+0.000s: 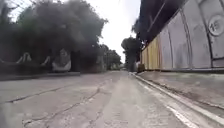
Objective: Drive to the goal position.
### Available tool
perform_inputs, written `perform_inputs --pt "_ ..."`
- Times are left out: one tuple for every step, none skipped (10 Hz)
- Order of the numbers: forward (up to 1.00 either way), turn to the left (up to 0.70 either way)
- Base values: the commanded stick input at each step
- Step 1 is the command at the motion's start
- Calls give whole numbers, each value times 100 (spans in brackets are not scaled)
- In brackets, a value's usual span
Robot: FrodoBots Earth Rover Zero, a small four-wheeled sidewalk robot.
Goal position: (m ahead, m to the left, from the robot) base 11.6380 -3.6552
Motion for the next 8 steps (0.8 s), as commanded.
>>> perform_inputs --pt "70 -2" --pt "70 -12" --pt "70 -26" --pt "70 -35" --pt "70 -35" --pt "70 -35" --pt "70 -35" --pt "70 -35"
